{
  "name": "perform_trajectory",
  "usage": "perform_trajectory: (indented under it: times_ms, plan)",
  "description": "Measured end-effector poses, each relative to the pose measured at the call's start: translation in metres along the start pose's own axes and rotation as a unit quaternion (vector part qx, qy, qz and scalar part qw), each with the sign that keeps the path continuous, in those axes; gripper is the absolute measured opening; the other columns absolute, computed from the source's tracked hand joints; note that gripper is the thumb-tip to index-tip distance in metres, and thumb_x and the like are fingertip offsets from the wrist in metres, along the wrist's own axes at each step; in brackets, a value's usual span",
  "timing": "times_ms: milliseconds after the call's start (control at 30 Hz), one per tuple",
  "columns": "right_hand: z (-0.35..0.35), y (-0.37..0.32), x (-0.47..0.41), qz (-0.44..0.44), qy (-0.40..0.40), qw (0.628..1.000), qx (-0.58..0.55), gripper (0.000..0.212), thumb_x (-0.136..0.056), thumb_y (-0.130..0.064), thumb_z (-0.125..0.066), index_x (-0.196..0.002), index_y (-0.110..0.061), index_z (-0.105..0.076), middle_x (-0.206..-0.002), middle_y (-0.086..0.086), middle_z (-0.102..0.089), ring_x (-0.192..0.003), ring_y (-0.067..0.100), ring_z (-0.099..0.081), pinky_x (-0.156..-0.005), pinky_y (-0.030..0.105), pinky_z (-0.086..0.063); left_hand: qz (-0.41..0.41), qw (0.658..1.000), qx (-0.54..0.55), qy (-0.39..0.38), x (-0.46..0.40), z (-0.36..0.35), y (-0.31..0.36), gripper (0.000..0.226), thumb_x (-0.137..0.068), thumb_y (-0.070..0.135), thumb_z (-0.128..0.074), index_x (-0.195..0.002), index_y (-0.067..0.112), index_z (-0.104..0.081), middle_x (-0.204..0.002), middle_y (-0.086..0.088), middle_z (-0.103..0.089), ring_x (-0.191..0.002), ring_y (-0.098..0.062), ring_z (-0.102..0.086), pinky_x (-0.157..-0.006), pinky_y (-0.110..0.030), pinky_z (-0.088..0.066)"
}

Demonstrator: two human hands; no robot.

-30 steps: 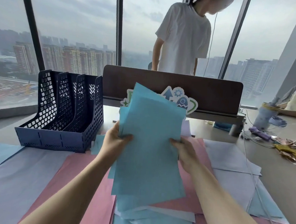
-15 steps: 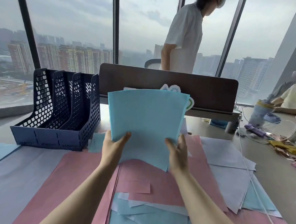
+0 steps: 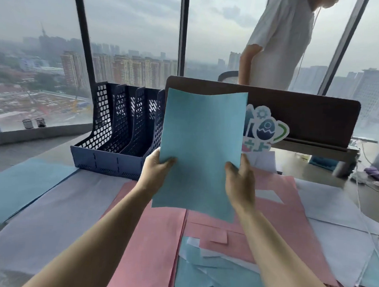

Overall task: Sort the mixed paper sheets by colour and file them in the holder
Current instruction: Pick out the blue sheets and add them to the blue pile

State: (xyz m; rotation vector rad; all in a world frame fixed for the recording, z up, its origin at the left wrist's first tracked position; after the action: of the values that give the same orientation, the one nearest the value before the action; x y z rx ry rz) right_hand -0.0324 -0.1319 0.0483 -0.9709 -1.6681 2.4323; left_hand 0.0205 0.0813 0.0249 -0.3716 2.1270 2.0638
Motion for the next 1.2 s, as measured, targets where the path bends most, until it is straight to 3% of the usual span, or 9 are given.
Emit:
perform_trajectory:
  times_ms: [167,300,400,500,700,800,1000,1100,1200]
  plan:
    - [-0.084,-0.029,0.028,-0.065,-0.124,0.989,-0.044,0.035,-0.085,-0.014,-0.041,-0.114,-0.023,-0.060,-0.079,-0.005,-0.061,-0.068,0.019,-0.052,-0.069,0.037,-0.042,0.038,0.999,-0.028,0.018,0.011,0.093,0.007,0.021,-0.081,0.003,-0.058,-0.095,0.015,-0.068,-0.082,0.004,-0.073,-0.074,-0.013,-0.066,-0.075,-0.035,-0.054]
    - [-0.158,-0.055,0.062,-0.112,-0.263,0.957,-0.043,0.017,-0.074,-0.015,-0.040,-0.078,-0.018,-0.056,-0.065,0.004,-0.057,-0.053,0.022,-0.050,-0.051,0.029,-0.037,0.081,0.980,-0.163,0.075,0.022,0.195,0.004,0.045,-0.062,0.024,-0.062,-0.102,0.004,-0.065,-0.094,-0.013,-0.071,-0.083,-0.025,-0.065,-0.081,-0.043,-0.054]
    - [-0.205,-0.074,0.095,-0.155,-0.370,0.915,-0.025,0.019,-0.084,-0.001,-0.038,-0.092,0.000,-0.055,-0.070,0.018,-0.058,-0.041,0.023,-0.057,-0.037,0.023,-0.038,0.101,0.940,-0.305,0.115,0.028,0.270,0.001,0.034,-0.069,0.022,-0.068,-0.099,0.008,-0.068,-0.094,-0.014,-0.072,-0.084,-0.024,-0.066,-0.079,-0.039,-0.054]
    - [-0.259,-0.085,0.123,-0.195,-0.435,0.877,-0.069,0.029,-0.090,0.001,-0.040,-0.117,0.006,-0.051,-0.095,0.025,-0.063,-0.046,0.025,-0.065,-0.041,0.029,-0.051,0.130,0.902,-0.383,0.151,0.025,0.344,-0.003,0.010,-0.077,0.016,-0.071,-0.086,0.014,-0.067,-0.088,-0.014,-0.071,-0.082,-0.029,-0.067,-0.075,-0.037,-0.052]
    - [-0.354,-0.109,0.163,-0.308,-0.485,0.814,-0.084,0.015,-0.092,0.003,-0.032,-0.097,-0.002,-0.045,-0.052,0.017,-0.063,-0.056,0.035,-0.067,-0.067,0.040,-0.060,0.183,0.870,-0.422,0.175,0.007,0.451,-0.019,0.014,-0.082,0.003,-0.060,-0.093,0.008,-0.065,-0.095,-0.017,-0.070,-0.088,-0.031,-0.066,-0.083,-0.041,-0.055]
    - [-0.389,-0.122,0.172,-0.351,-0.511,0.782,-0.072,0.016,-0.098,0.002,-0.029,-0.090,-0.001,-0.042,-0.038,0.012,-0.057,-0.046,0.026,-0.063,-0.060,0.034,-0.057,0.204,0.849,-0.452,0.184,-0.002,0.484,-0.026,0.019,-0.082,0.003,-0.063,-0.099,0.010,-0.065,-0.096,-0.011,-0.066,-0.087,-0.027,-0.061,-0.079,-0.032,-0.048]
    - [-0.434,-0.122,0.184,-0.364,-0.500,0.783,-0.070,0.009,-0.097,0.006,-0.036,-0.099,0.003,-0.044,-0.050,0.017,-0.057,-0.032,0.021,-0.058,-0.031,0.025,-0.046,0.195,0.826,-0.501,0.171,-0.026,0.520,-0.043,0.023,-0.079,0.005,-0.068,-0.102,0.010,-0.069,-0.094,-0.010,-0.066,-0.087,-0.028,-0.061,-0.076,-0.032,-0.047]
    - [-0.444,-0.116,0.182,-0.338,-0.501,0.796,-0.031,0.012,-0.093,0.006,-0.036,-0.095,0.004,-0.047,-0.062,0.019,-0.057,-0.033,0.021,-0.058,-0.031,0.021,-0.043,0.200,0.812,-0.526,0.156,-0.035,0.526,-0.053,0.026,-0.079,0.010,-0.070,-0.105,0.011,-0.070,-0.094,-0.007,-0.067,-0.090,-0.027,-0.062,-0.082,-0.035,-0.052]
    - [-0.445,-0.116,0.177,-0.276,-0.529,0.801,0.047,0.028,-0.091,0.005,-0.033,-0.070,0.001,-0.050,-0.057,0.011,-0.059,-0.031,0.012,-0.050,-0.035,0.016,-0.037,0.223,0.798,-0.541,0.146,-0.040,0.531,-0.063,0.030,-0.076,0.010,-0.069,-0.105,0.012,-0.072,-0.104,-0.009,-0.070,-0.095,-0.028,-0.064,-0.085,-0.035,-0.053]
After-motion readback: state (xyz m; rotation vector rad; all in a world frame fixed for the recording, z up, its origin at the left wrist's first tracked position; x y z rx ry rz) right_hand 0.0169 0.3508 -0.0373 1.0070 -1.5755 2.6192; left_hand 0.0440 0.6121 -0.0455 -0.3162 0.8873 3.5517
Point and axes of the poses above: each hand's wrist, its own x-axis away from the middle knuckle, its own z-axis out of the back of the hand, y = z × x, the point moved 3 cm from there along -x, towards the middle knuckle
